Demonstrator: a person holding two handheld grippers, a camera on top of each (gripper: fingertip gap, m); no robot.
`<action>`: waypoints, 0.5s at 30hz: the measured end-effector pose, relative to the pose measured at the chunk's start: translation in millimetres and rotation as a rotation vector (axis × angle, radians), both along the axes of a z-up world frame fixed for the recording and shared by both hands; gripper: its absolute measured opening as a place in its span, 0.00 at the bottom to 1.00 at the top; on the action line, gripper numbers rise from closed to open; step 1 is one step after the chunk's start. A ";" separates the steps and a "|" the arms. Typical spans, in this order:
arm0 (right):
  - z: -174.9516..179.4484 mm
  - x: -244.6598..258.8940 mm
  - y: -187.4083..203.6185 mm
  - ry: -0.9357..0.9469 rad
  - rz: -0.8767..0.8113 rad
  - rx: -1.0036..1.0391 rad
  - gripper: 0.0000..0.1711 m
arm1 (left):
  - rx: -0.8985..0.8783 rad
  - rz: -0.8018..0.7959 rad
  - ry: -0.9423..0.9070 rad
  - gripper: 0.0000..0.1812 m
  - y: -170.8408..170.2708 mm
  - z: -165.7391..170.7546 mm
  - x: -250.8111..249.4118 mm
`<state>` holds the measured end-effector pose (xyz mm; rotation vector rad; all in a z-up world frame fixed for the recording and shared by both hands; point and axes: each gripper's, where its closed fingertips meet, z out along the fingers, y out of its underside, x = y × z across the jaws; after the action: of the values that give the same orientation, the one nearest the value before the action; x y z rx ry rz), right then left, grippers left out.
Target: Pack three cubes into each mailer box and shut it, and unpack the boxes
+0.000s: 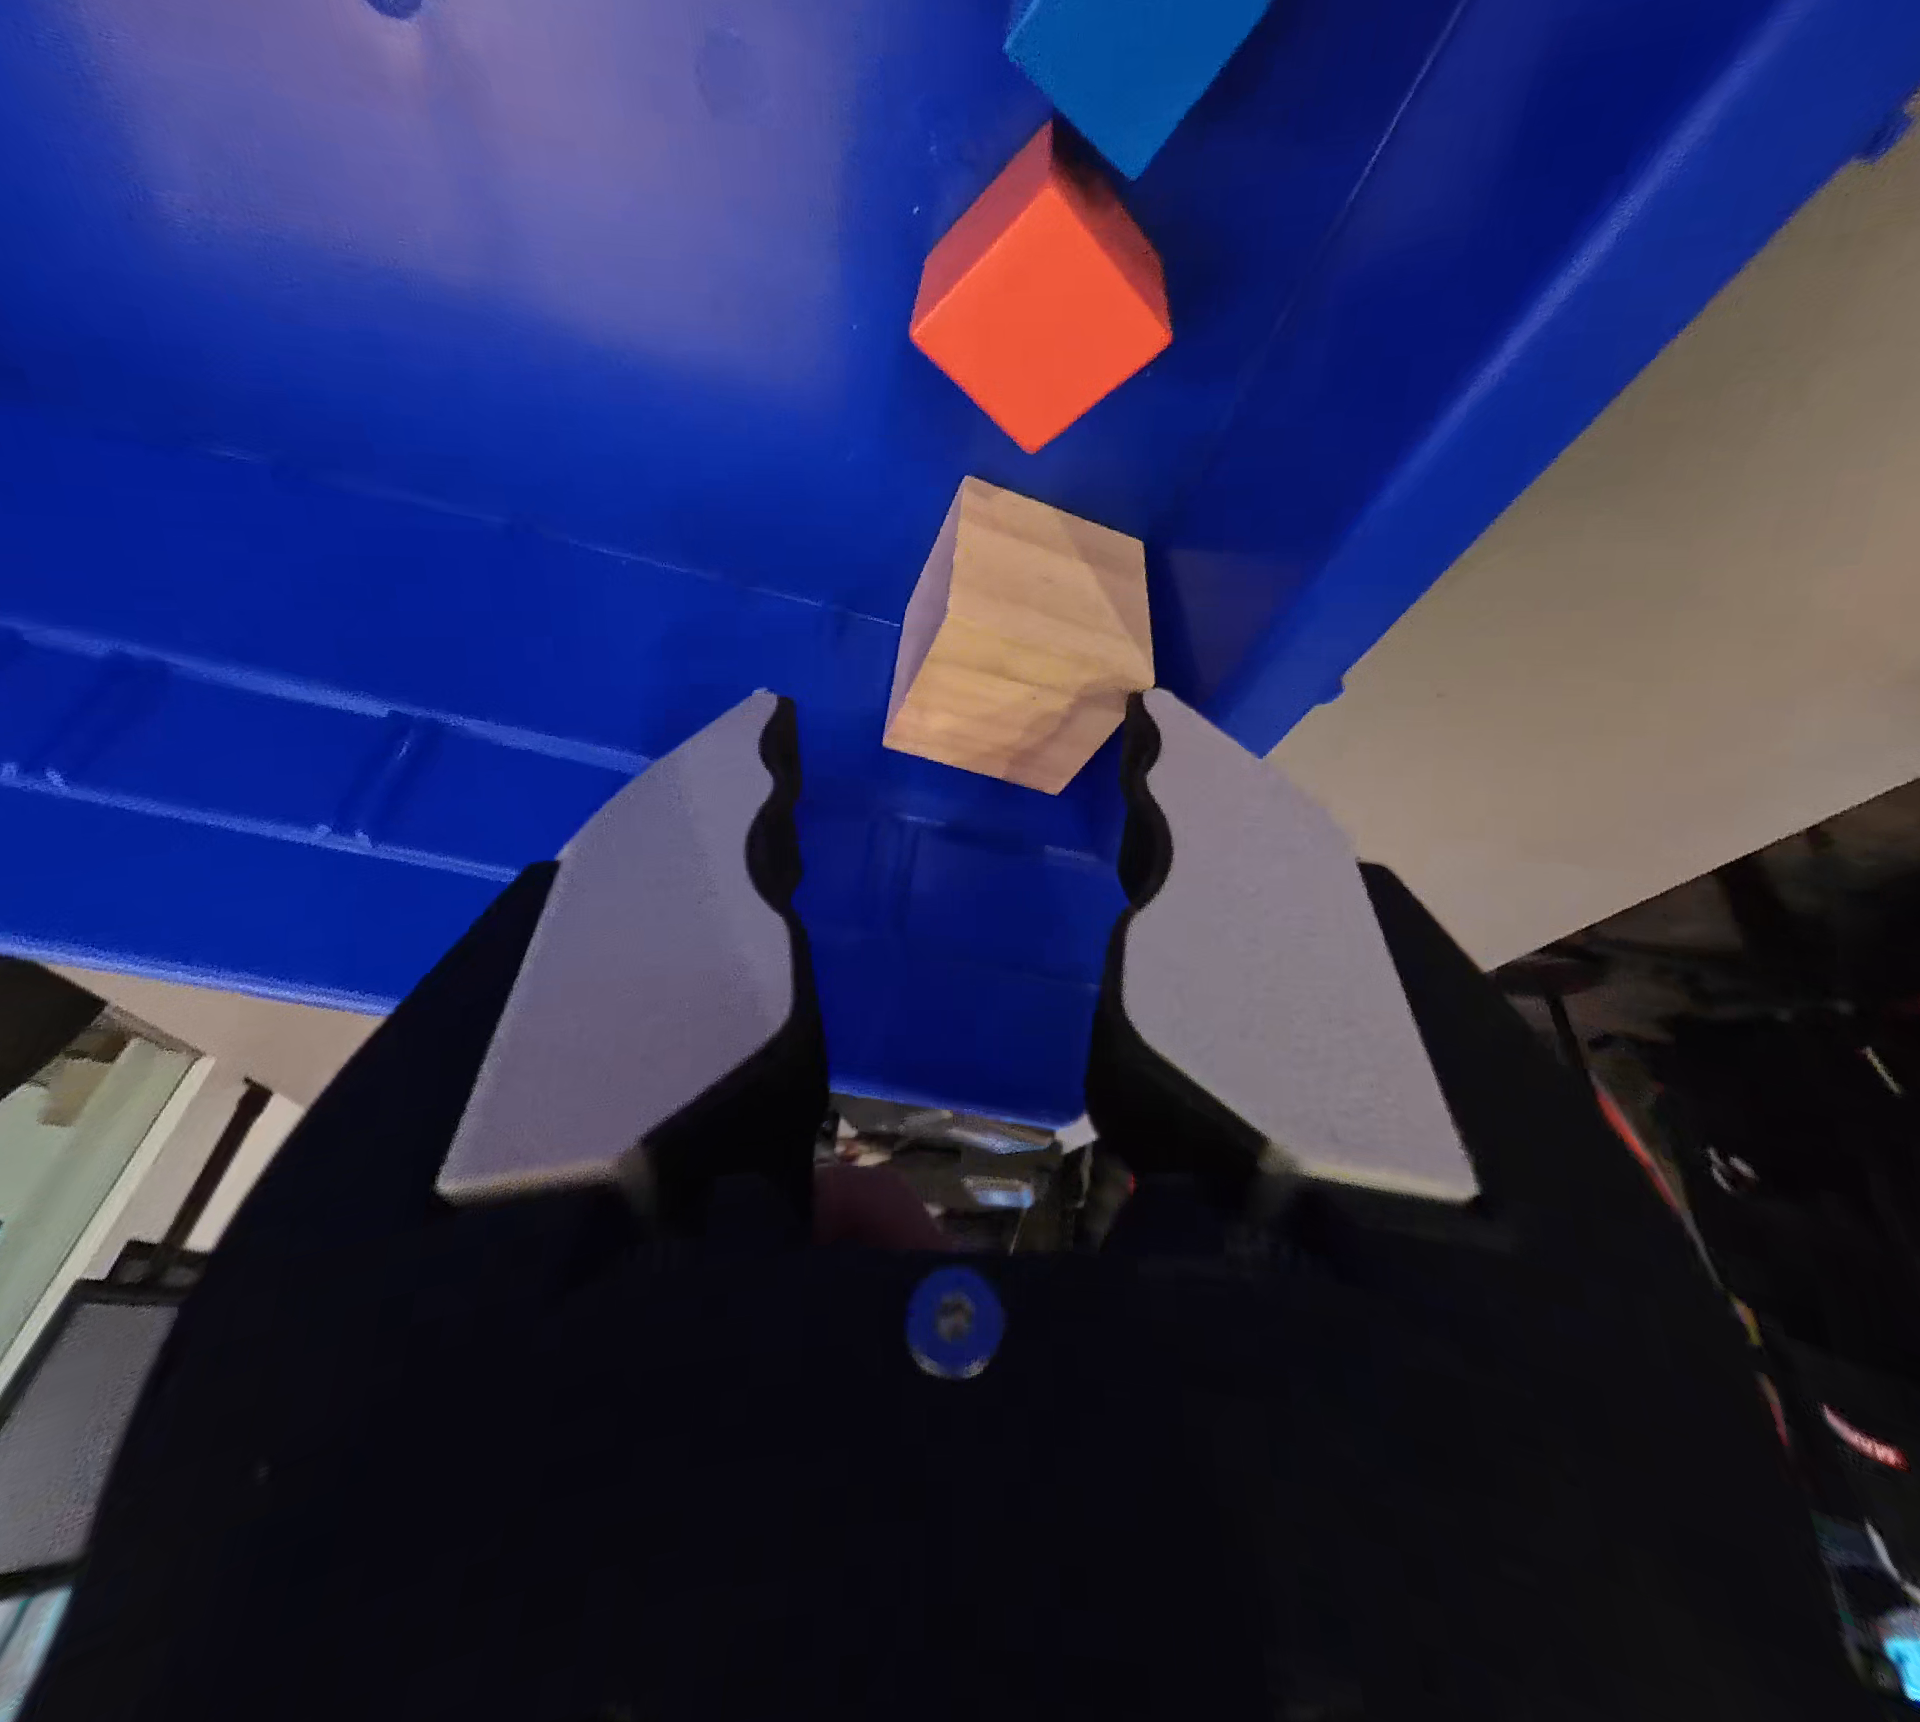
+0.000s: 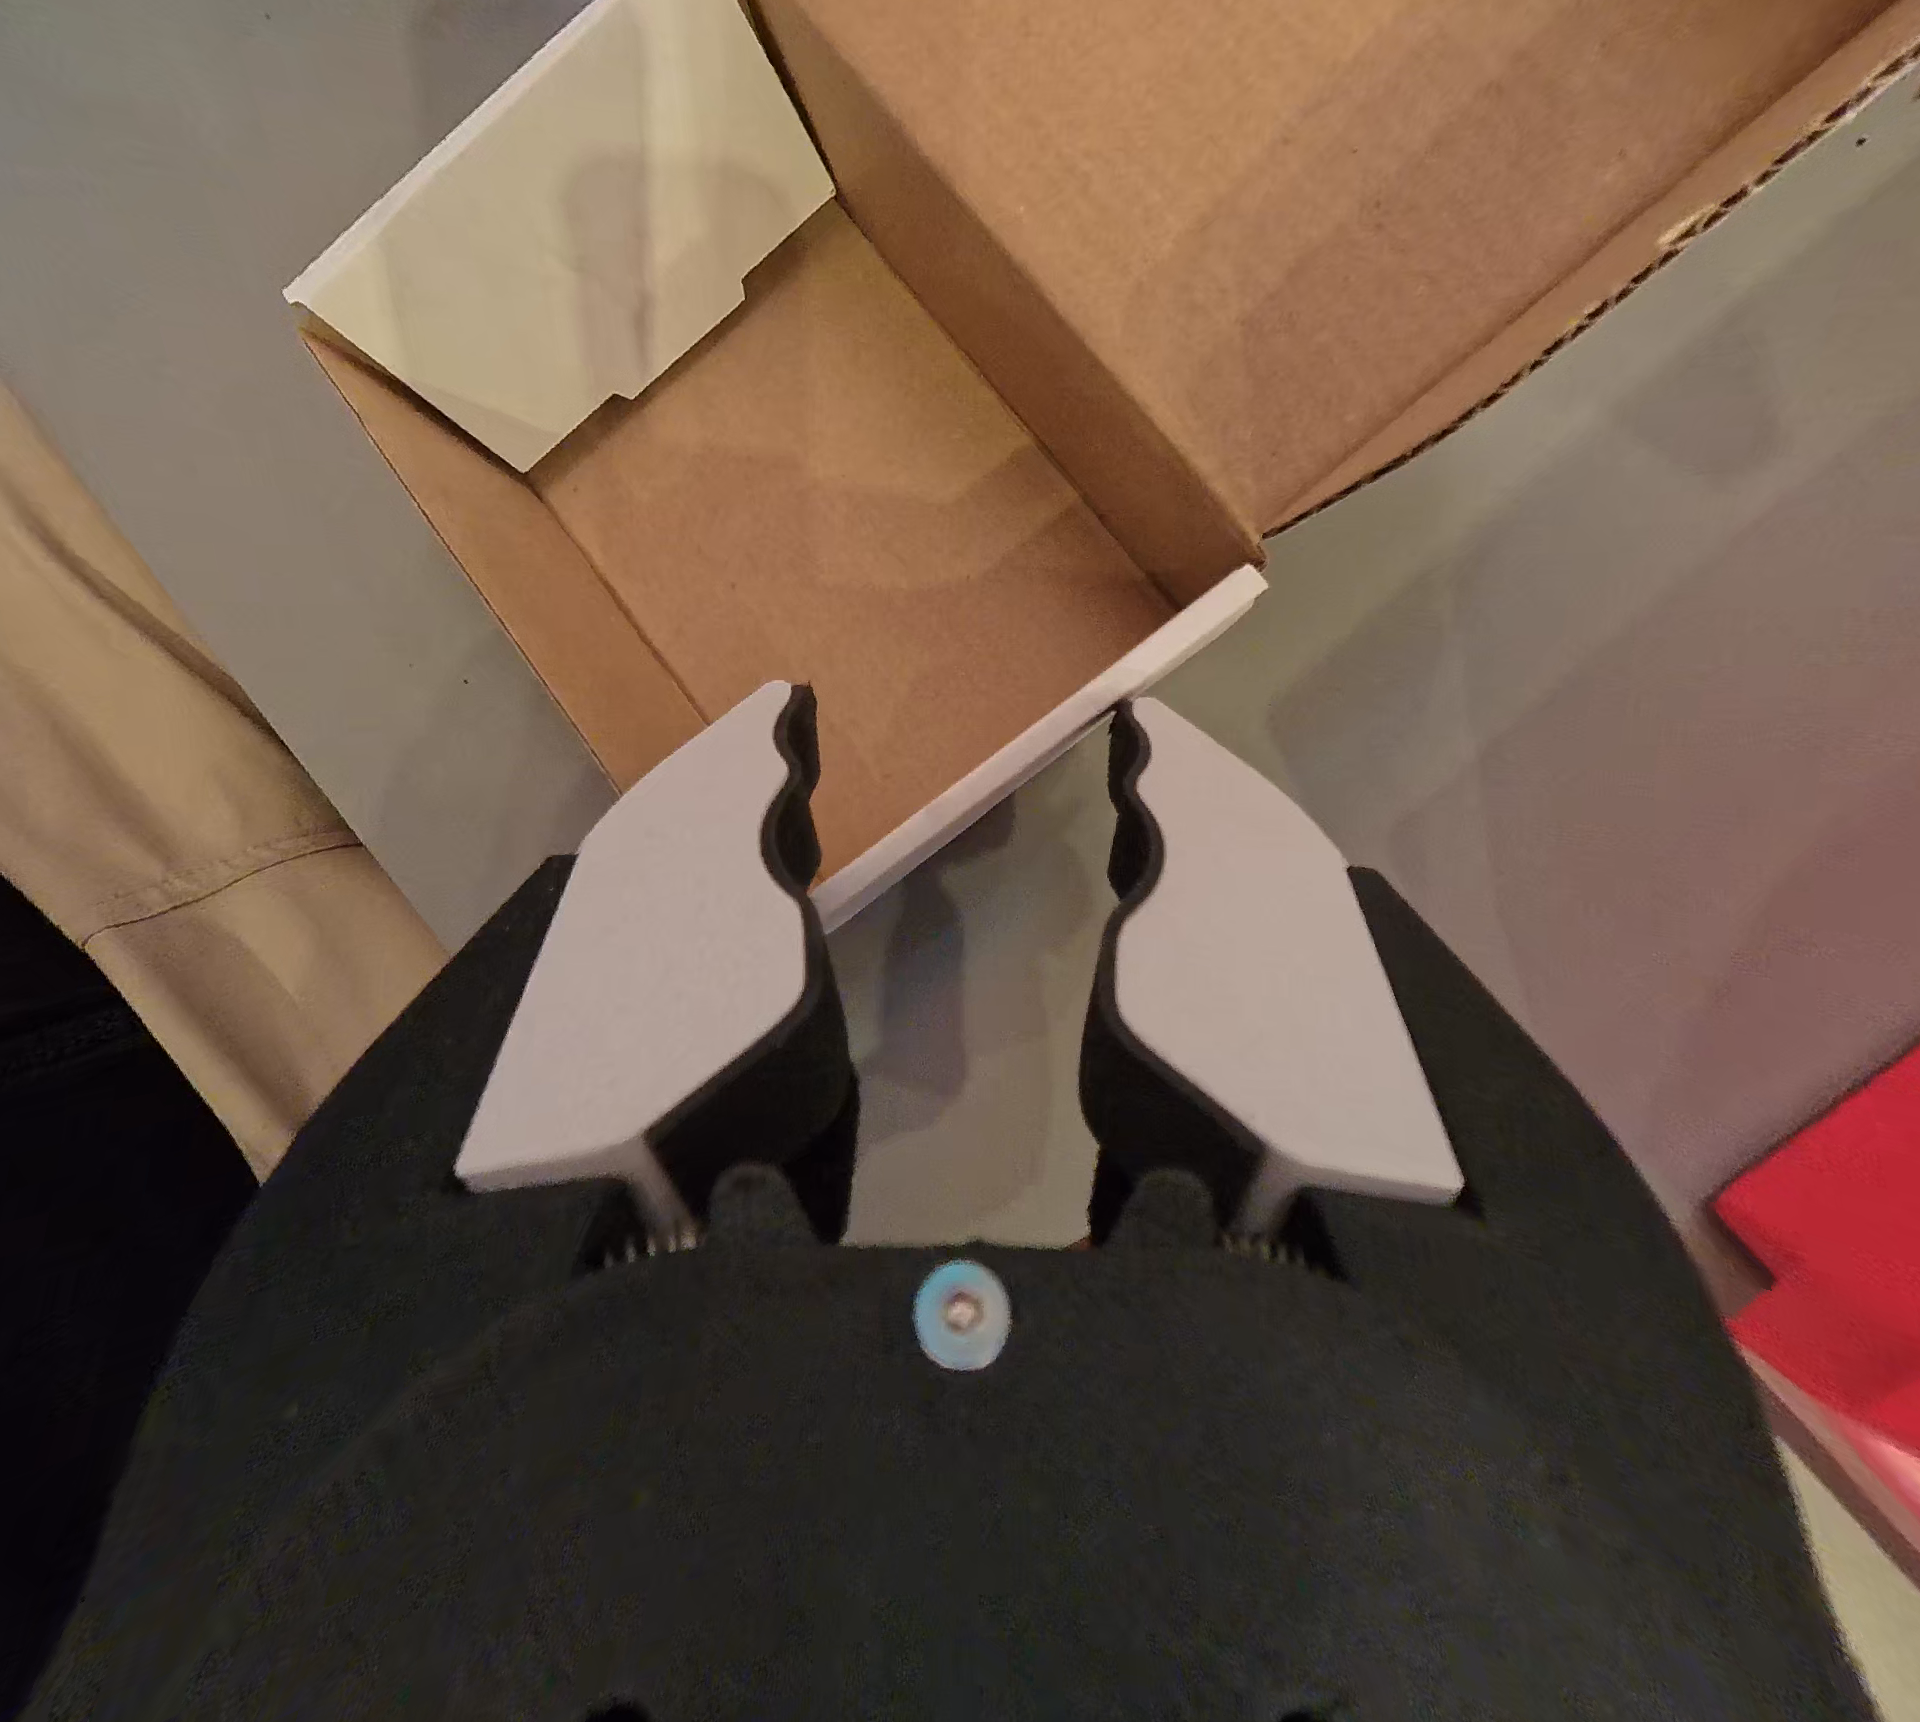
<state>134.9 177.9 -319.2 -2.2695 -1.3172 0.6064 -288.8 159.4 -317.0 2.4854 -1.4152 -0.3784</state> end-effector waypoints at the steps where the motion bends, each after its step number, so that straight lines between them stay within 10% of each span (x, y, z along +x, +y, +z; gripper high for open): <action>1: 0.0 0.1 0.0 0.000 0.001 0.001 0.31 | -0.012 -0.003 0.013 0.33 0.5 0.0 -0.6; 8: 1.6 0.6 -1.9 0.026 0.017 -0.011 0.31 | 0.180 0.076 -0.060 0.20 34.8 3.1 3.5; 15: 6.6 0.6 -2.0 0.058 0.023 -0.010 0.31 | 0.087 0.033 -0.113 0.37 9.7 -1.9 13.9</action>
<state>135.5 176.0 -312.6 -2.2304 -1.3171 0.6822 -274.9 169.1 -318.9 2.6347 -1.4265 -0.3041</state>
